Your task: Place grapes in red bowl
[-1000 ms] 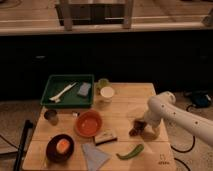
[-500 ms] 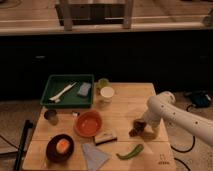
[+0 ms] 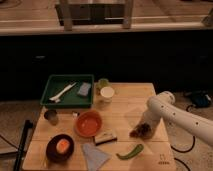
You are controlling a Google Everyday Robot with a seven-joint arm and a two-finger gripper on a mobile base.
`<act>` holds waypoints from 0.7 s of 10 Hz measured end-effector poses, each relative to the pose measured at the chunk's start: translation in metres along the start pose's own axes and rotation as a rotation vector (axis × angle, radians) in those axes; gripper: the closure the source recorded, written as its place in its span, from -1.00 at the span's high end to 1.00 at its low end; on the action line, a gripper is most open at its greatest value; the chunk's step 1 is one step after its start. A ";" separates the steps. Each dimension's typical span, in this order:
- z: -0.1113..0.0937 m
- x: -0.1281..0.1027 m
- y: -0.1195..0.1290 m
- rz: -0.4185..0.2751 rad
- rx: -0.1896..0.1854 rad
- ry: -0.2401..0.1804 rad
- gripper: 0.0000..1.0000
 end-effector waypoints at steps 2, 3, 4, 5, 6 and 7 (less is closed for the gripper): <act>-0.002 -0.001 -0.001 -0.001 0.000 -0.003 -1.00; -0.003 -0.001 -0.002 0.000 0.001 -0.005 -1.00; -0.011 0.001 -0.005 0.002 -0.002 -0.012 -1.00; -0.016 0.002 -0.004 0.007 -0.010 -0.013 -1.00; -0.019 0.004 -0.003 0.012 -0.013 -0.015 -1.00; -0.023 0.005 -0.003 0.017 -0.019 -0.017 -1.00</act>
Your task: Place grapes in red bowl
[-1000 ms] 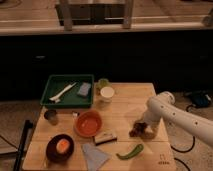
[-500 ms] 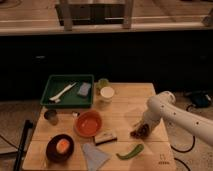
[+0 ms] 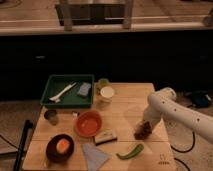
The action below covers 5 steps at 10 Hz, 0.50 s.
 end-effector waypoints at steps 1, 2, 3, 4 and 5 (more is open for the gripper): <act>-0.004 0.000 0.000 0.003 -0.005 -0.002 -1.00; -0.008 0.000 -0.001 0.007 -0.006 -0.007 -1.00; -0.017 -0.001 -0.002 0.011 -0.004 -0.011 -1.00; -0.022 -0.003 -0.003 0.009 -0.002 -0.013 -1.00; -0.027 -0.004 -0.005 0.007 0.006 -0.016 -1.00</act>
